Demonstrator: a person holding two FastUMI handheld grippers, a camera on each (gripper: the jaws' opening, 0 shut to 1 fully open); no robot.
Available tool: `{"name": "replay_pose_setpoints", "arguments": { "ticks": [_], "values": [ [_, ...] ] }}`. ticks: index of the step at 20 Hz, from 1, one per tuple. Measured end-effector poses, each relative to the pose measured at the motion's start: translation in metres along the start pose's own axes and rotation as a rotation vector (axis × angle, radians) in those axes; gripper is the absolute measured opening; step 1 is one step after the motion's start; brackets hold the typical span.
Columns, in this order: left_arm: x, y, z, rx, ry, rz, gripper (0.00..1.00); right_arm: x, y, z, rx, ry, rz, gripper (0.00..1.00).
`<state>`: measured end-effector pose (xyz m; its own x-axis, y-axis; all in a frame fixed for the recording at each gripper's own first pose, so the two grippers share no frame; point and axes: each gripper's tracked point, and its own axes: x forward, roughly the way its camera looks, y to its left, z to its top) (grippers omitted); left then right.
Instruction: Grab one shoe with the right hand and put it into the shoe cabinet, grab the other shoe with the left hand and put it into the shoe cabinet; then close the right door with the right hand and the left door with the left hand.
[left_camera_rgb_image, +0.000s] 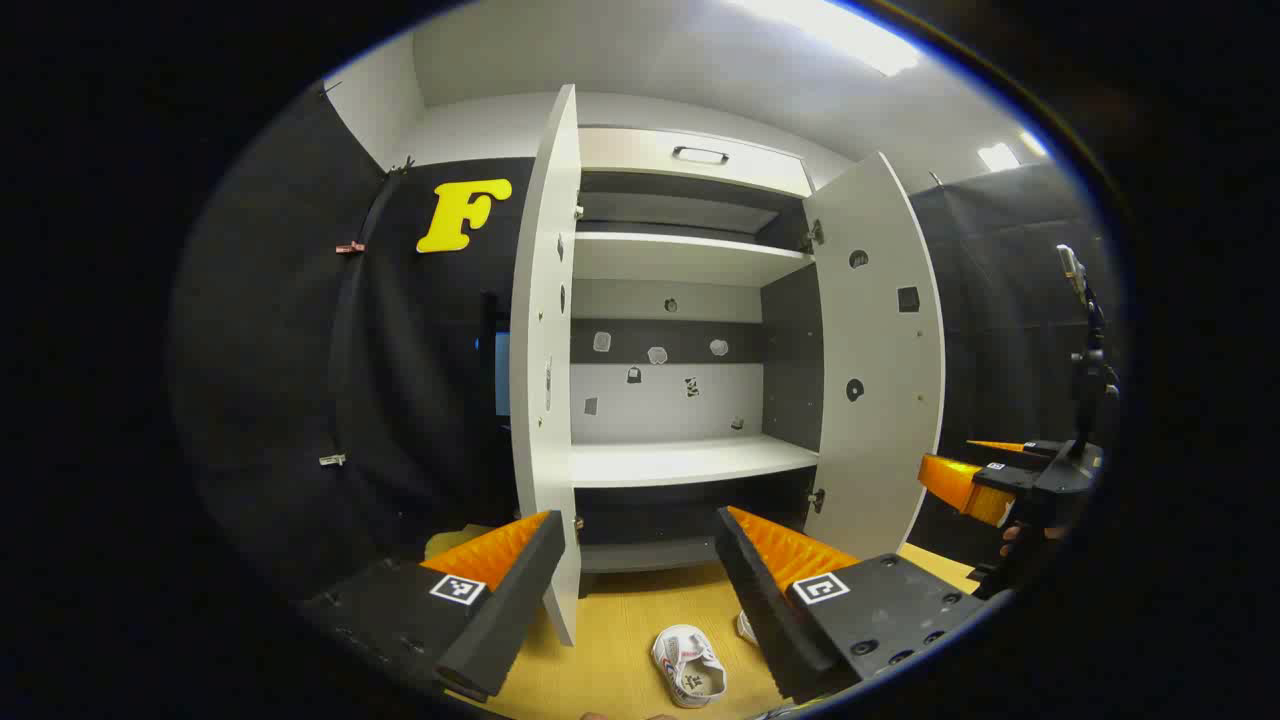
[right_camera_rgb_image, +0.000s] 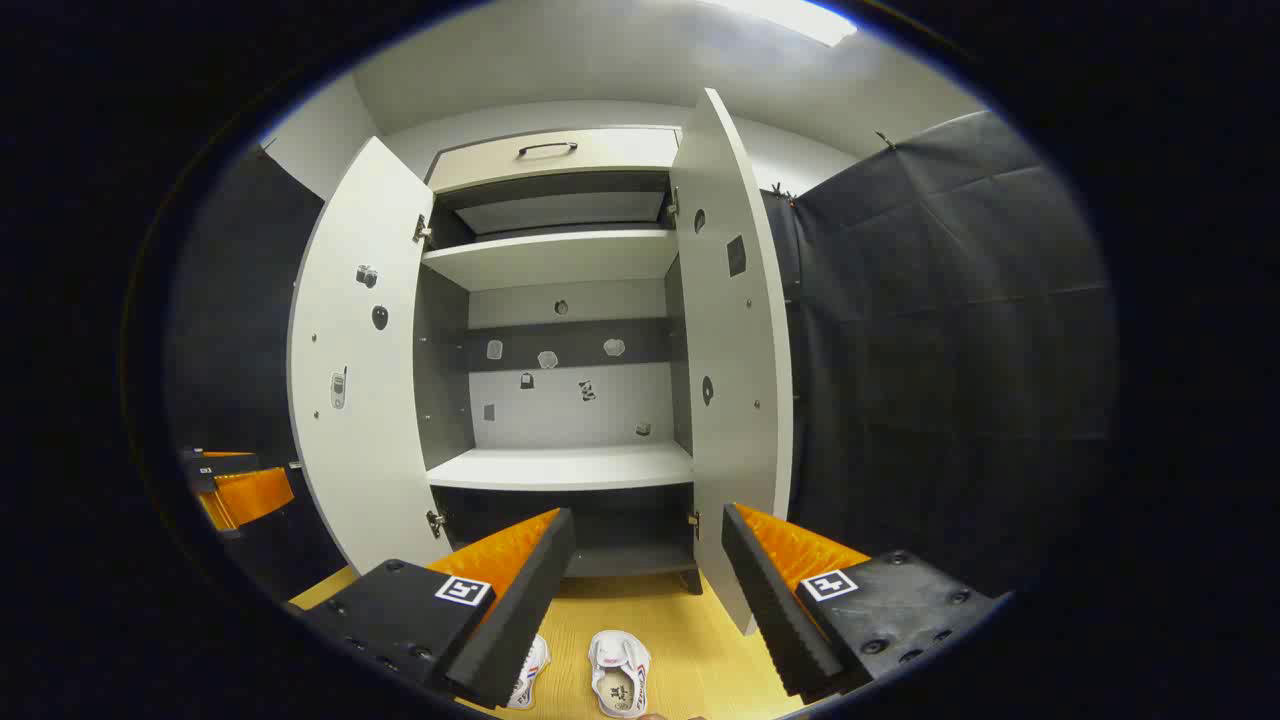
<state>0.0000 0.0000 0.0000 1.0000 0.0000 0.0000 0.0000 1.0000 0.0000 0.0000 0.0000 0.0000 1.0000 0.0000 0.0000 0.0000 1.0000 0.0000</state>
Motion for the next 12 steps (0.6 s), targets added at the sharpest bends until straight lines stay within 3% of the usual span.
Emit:
{"name": "replay_pose_setpoints", "arguments": {
  "ticks": [12],
  "values": [
    [-0.0028,0.0027,-0.004,0.001,-0.003,-0.014,0.95,-0.0076,0.0013,-0.0096,-0.003,0.035,0.003,0.96]
  ]
}}
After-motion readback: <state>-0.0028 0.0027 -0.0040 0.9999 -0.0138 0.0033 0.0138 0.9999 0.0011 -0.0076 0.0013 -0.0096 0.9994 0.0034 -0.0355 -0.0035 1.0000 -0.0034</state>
